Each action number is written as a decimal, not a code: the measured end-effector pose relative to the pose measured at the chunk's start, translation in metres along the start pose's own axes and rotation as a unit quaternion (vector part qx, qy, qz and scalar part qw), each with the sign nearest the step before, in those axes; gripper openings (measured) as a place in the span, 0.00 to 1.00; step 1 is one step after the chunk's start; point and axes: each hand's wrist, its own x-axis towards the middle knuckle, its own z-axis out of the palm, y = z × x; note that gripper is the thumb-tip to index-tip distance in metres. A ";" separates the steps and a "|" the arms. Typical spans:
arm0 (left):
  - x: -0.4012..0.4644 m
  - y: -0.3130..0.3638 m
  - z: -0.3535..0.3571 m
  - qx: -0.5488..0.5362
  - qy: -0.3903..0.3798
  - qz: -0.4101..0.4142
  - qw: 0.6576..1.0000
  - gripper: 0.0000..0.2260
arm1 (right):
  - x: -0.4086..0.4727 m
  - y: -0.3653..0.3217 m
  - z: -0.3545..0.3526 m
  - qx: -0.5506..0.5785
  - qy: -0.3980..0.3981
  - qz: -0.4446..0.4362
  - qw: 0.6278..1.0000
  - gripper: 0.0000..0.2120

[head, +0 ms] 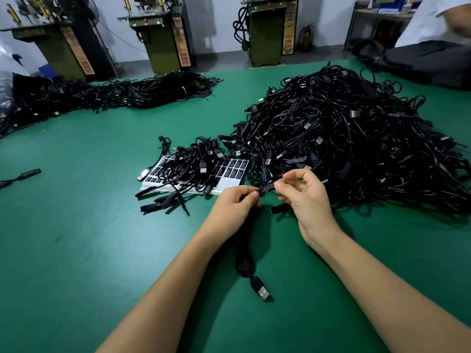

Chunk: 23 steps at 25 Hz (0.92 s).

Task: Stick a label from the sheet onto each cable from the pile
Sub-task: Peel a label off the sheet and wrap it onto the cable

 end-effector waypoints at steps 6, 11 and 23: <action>0.003 -0.004 -0.001 -0.052 -0.002 -0.027 0.998 0.12 | 0.003 0.000 -0.001 0.026 0.013 0.031 0.999 0.08; 0.005 -0.006 -0.003 -0.060 -0.012 -0.032 0.998 0.11 | 0.006 -0.001 -0.004 0.037 0.003 0.058 0.998 0.06; 0.005 -0.006 -0.003 -0.073 -0.029 -0.039 0.996 0.11 | 0.007 0.004 -0.005 0.029 -0.010 0.036 0.999 0.12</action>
